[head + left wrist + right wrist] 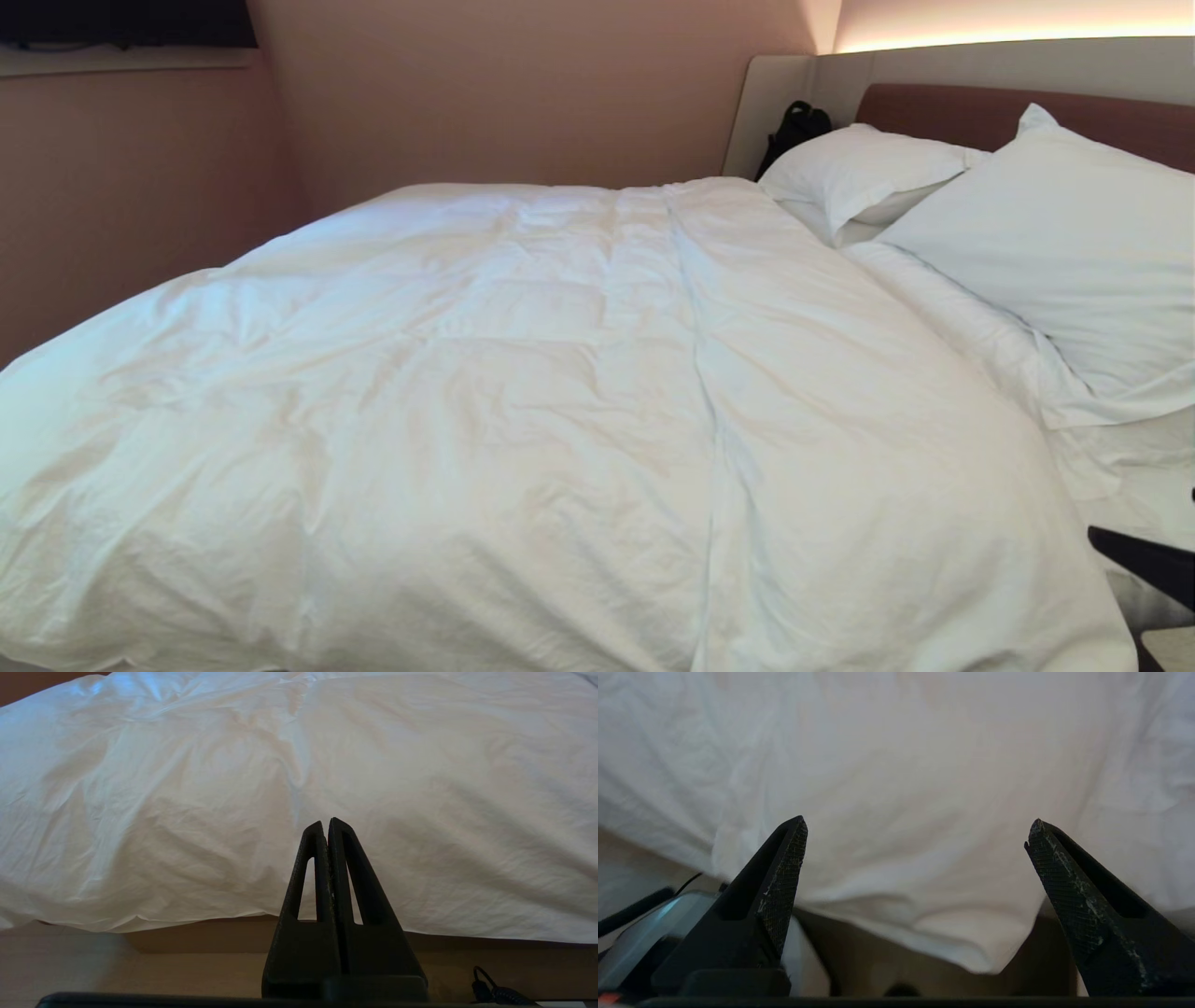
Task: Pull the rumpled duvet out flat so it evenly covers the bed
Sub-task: Flatten the corners of the folded blanket
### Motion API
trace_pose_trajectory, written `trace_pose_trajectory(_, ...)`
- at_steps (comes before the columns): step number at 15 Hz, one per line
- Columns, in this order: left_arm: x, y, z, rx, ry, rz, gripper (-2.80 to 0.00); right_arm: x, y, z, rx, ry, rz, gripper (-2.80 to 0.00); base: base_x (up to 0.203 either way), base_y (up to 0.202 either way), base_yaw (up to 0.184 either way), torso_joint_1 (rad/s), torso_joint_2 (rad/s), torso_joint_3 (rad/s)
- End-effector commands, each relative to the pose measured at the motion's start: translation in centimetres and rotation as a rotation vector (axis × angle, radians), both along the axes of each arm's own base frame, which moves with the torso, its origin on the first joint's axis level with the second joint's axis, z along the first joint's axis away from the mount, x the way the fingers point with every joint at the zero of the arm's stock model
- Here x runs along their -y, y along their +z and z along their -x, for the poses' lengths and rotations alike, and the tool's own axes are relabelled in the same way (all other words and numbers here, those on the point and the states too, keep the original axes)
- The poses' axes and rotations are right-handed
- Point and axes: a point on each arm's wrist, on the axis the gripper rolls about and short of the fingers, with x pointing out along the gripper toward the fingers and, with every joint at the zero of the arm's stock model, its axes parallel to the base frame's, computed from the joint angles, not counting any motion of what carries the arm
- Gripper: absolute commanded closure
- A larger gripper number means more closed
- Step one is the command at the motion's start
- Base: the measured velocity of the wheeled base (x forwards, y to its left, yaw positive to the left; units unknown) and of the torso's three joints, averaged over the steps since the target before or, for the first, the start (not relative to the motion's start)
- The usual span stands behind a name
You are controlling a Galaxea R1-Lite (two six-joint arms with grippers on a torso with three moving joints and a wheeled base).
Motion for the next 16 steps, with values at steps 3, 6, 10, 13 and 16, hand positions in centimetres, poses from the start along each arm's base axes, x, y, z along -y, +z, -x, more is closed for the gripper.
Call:
trace_pose_trajectory(3,0.0,0.0,0.0,0.000,0.000,0.000,0.00,-0.1,-3.0,-2.1,-0.475,-0.053,-0.164,-2.80,0.000,0.000,0.000,0.000,0.00,0.000)
trace_pose_trajectory(6,0.0,0.0,0.0,0.000,0.000,0.000,0.00,0.4,-2.9,-3.3,-0.503,-0.118,-0.207,-2.80,0.000,0.000,0.000,0.000,0.00,0.000)
trace_pose_trajectory(10,0.0,0.0,0.0,0.000,0.000,0.000,0.00,0.5,-2.8,-3.5,-0.501,-0.127,-0.214,0.00,0.000,0.000,0.000,0.000,0.00,0.000)
trace_pose_trajectory(13,0.0,0.0,0.0,0.000,0.000,0.000,0.00,1.2,-2.3,-4.2,-0.488,-0.174,-0.231,0.00,0.000,0.000,0.000,0.000,0.00,0.000)
trace_pose_trajectory(16,0.0,0.0,0.0,0.000,0.000,0.000,0.00,2.9,-2.0,-5.6,-0.496,-0.275,-0.266,0.00,0.000,0.000,0.000,0.000,0.00,0.000)
